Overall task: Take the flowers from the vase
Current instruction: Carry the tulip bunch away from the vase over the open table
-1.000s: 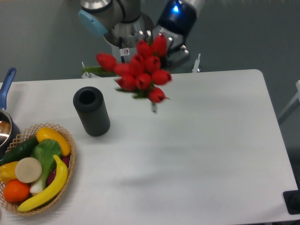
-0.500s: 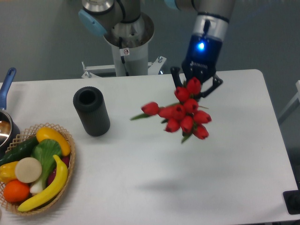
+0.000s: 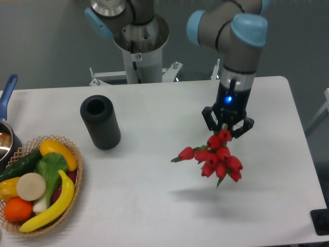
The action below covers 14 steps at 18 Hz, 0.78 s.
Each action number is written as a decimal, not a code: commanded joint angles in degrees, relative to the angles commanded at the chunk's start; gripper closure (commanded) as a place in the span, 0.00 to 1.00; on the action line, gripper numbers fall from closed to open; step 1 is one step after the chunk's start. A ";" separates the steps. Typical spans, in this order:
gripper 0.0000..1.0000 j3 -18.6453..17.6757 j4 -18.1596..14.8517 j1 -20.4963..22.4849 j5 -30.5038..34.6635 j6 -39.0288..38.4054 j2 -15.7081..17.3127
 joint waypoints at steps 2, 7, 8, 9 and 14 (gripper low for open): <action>1.00 0.35 0.09 -0.61 3.41 -4.11 -0.88; 1.00 4.74 -0.09 -3.87 9.93 -5.72 -3.70; 1.00 5.09 -0.09 -4.30 10.46 -5.46 -3.79; 1.00 5.36 -0.17 -5.00 11.51 -5.19 -3.79; 1.00 8.25 -5.79 -6.76 14.50 -5.10 -4.49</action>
